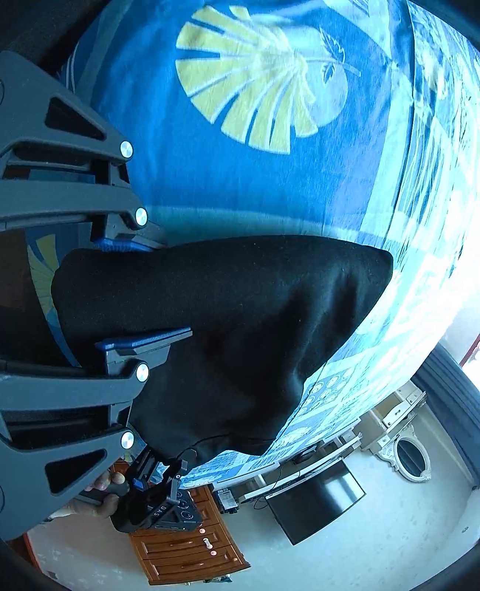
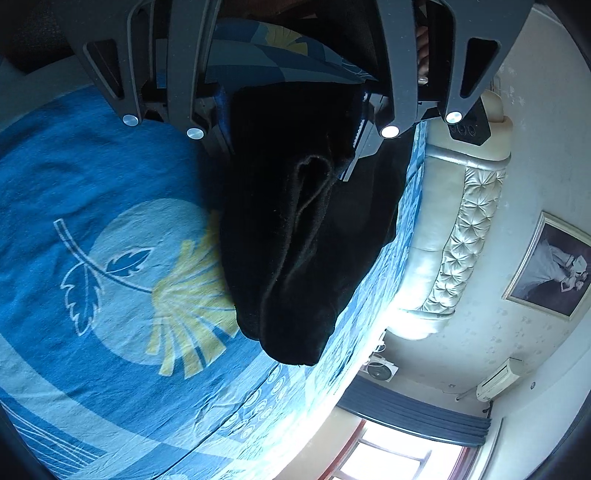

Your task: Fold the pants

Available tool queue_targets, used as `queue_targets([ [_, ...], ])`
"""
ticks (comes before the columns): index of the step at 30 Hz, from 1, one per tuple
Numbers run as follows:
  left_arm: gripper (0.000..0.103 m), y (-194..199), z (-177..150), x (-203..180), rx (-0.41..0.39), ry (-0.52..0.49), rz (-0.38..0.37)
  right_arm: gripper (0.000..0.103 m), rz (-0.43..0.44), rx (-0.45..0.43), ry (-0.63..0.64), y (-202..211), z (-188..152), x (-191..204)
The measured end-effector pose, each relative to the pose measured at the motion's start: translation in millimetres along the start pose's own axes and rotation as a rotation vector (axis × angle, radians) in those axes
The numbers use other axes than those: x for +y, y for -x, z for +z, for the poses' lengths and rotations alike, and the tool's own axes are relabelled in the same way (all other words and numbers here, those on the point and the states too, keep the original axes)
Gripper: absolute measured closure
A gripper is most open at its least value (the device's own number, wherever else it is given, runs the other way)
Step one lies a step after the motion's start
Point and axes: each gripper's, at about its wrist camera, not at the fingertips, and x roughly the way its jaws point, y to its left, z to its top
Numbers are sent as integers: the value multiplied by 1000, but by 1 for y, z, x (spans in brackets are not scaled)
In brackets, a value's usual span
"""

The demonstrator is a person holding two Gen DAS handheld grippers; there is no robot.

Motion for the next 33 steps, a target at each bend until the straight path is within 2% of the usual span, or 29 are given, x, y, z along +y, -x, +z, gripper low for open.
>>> queue_targets([
  [5, 70, 30, -13, 35, -35, 65, 33, 54, 12, 76, 69, -34, -6, 24],
  [8, 70, 34, -15, 45, -39, 103, 19, 54, 6, 90, 78, -42, -9, 27],
  [15, 70, 32, -15, 35, -45, 90, 28, 54, 13, 82, 52, -40, -12, 20],
  [33, 68, 30, -17, 36, -54, 69, 59, 54, 30, 80, 70, -41, -11, 20],
])
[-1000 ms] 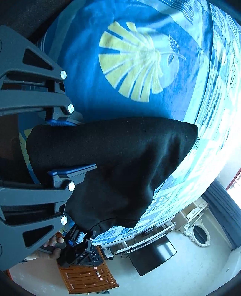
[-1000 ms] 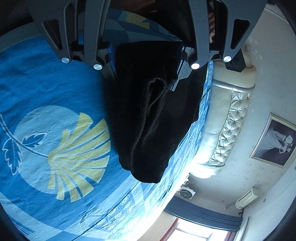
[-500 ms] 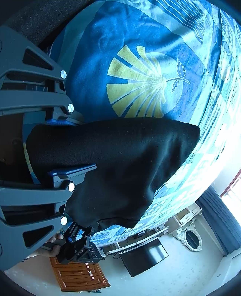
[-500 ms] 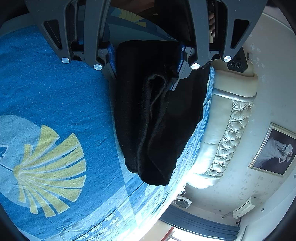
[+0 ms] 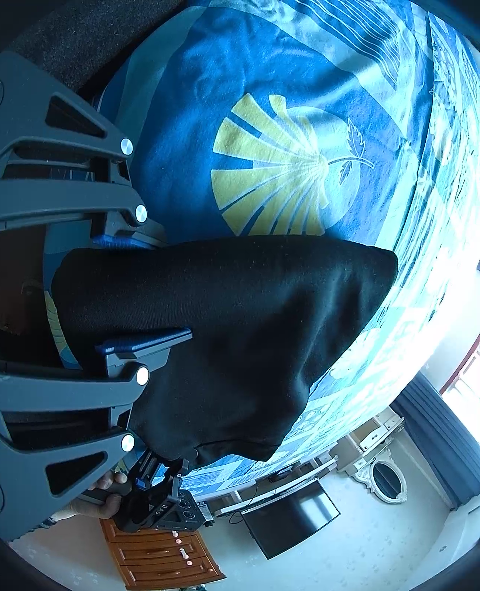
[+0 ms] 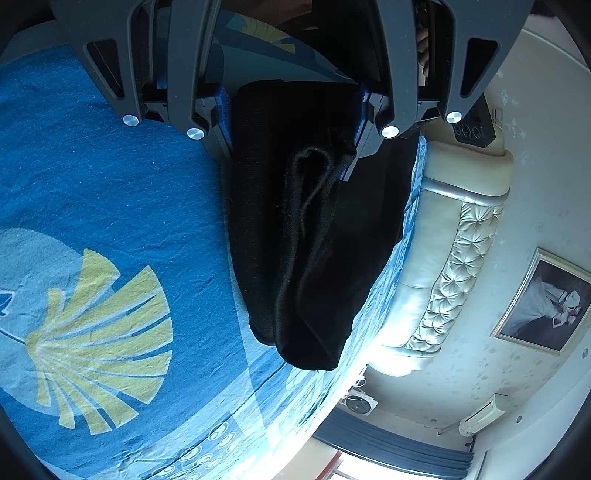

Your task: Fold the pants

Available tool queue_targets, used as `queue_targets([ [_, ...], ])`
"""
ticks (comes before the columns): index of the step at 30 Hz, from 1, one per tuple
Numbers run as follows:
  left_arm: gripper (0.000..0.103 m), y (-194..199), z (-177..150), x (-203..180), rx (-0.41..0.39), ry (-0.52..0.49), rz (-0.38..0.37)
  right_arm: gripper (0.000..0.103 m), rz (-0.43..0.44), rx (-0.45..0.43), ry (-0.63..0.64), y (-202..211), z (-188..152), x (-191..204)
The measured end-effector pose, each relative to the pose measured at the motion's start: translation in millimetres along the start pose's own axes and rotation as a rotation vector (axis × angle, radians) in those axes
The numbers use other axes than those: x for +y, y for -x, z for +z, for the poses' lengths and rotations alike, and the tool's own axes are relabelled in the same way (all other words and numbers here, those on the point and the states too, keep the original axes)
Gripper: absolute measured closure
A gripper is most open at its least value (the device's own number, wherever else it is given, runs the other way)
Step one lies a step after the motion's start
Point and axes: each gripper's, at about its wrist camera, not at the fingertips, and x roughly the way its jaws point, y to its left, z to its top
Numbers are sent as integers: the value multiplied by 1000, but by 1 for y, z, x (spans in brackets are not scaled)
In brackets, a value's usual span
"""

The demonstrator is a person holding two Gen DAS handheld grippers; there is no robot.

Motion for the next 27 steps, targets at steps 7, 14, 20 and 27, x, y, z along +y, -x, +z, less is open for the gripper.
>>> queue_targets([
  [7, 67, 0, 0, -1, -2, -3, 6, 54, -20, 0, 25, 0, 1, 2],
  [14, 67, 0, 0, -2, -2, -2, 5, 55, -25, -5, 32, -1, 0, 1],
  [20, 67, -1, 0, -2, -2, -1, 5, 54, -24, -6, 33, -1, 0, 2],
  [27, 66, -2, 0, -2, -1, 5, 7, 54, -20, -12, 33, -1, -1, 2],
])
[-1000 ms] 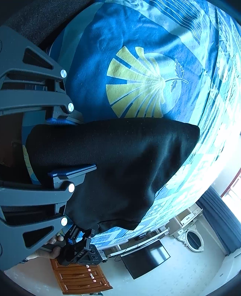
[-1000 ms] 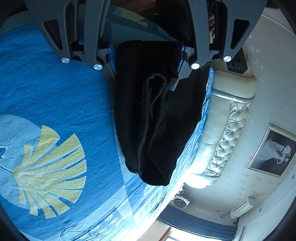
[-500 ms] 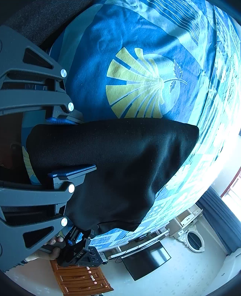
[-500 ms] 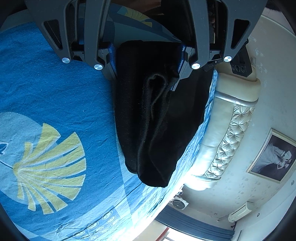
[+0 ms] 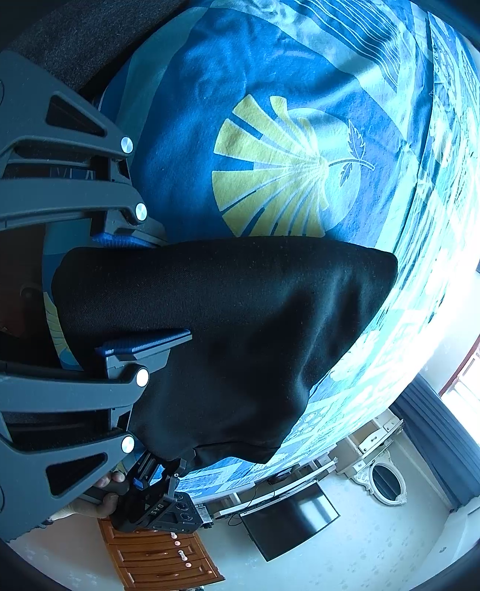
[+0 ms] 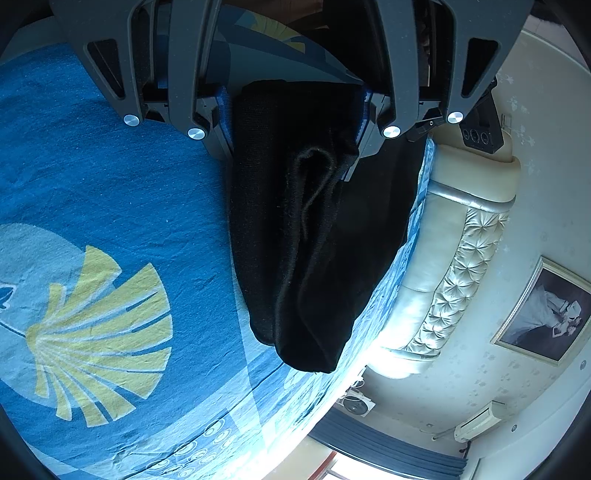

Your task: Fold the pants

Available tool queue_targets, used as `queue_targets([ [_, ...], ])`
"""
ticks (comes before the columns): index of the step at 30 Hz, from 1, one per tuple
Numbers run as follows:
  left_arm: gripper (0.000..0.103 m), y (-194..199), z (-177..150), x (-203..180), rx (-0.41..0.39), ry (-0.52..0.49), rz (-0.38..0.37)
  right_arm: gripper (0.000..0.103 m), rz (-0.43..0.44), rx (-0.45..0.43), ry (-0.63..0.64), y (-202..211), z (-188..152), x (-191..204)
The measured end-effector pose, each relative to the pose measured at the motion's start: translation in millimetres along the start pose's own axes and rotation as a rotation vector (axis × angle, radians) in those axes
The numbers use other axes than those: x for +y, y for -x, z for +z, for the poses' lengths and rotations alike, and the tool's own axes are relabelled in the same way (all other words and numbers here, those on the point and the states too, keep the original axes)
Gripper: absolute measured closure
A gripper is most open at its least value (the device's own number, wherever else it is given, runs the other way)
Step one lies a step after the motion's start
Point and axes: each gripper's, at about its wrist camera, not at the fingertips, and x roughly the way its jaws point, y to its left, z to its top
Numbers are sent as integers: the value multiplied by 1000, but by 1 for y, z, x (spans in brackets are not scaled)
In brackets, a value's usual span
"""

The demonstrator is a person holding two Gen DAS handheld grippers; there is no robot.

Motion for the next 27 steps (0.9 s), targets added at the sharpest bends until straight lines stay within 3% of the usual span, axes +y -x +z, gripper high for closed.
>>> queue_targets([
  [5, 62, -1, 0, 2, 6, 15, -6, 54, 3, -8, 6, 2, 1, -2],
  [8, 58, 3, 2, 5, 11, 29, -49, 51, 8, -3, -1, 3, 4, -1],
  [11, 33, 9, 6, 16, 12, 81, -123, 45, 6, 19, -15, 7, 7, -2],
  [16, 21, 14, 25, 34, -37, 152, -199, 40, -36, -30, 14, 32, 18, 1],
  [20, 21, -23, 41, 44, 44, 207, -307, 36, 22, -56, -42, 37, 34, -9],
  [22, 21, -43, 46, 46, 85, 230, -328, 35, 34, -32, -37, 28, 41, -10],
  [24, 22, -54, 51, 41, 97, 191, -327, 33, 13, -6, -7, 14, 48, -8],
  [26, 31, -58, 55, 31, 109, 132, -277, 32, 15, 18, -5, -1, 55, -9],
  [27, 42, -61, 57, 26, 121, 106, -244, 32, 23, 24, -11, -8, 57, -11],
])
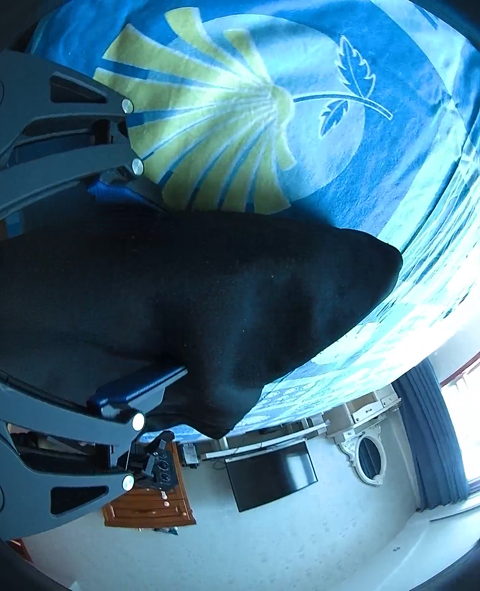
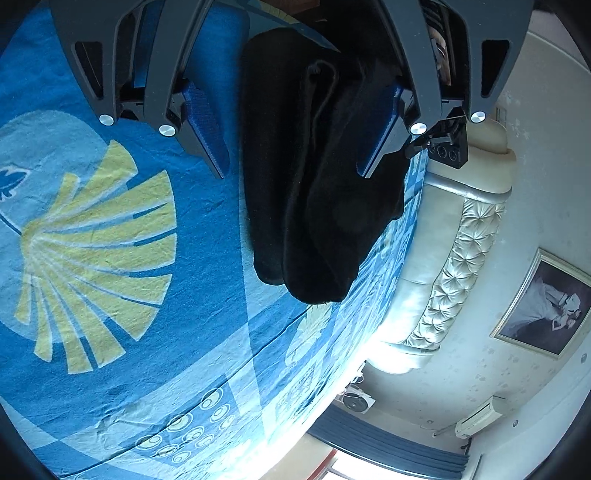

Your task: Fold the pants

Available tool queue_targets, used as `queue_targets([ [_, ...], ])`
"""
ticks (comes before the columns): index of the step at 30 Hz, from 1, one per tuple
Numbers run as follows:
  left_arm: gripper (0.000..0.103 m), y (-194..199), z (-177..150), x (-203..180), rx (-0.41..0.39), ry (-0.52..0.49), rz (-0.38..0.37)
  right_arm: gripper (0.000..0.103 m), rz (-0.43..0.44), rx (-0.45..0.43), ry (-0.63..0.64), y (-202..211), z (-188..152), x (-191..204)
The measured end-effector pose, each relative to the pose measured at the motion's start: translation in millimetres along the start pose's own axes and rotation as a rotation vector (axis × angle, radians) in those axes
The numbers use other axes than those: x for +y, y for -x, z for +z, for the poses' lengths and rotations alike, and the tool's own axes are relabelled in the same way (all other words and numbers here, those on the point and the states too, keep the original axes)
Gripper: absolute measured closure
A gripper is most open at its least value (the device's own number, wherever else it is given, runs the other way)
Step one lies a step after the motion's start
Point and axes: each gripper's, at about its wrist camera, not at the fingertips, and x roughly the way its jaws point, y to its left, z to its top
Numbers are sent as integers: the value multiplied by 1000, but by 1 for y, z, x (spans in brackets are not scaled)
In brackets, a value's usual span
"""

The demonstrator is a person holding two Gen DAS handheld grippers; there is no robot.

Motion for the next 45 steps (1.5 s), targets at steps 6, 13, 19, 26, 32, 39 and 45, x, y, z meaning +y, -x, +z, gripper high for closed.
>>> queue_targets([
  [6, 66, -7, 2, -5, 31, 8, 41, 52, -73, 60, 117, -38, -4, 25],
  [13, 74, 0, 14, -16, 5, -19, 90, 62, -75, 13, 126, -33, -5, 42],
  [19, 74, 11, 41, -11, -40, -39, 148, 63, -34, -6, 136, -58, 11, 56],
  [26, 72, 10, 67, 6, -8, -93, 183, 63, -21, 5, 87, -81, 8, 44],
  [32, 68, 9, 60, 28, -15, -55, 100, 63, 49, -18, 54, -82, 3, 32],
  [39, 67, 8, 54, 33, -39, -54, 65, 64, 81, -47, 60, -82, 0, 28],
  [45, 66, 5, 55, 32, -51, -74, 63, 64, 80, -61, 62, -84, 1, 32],
])
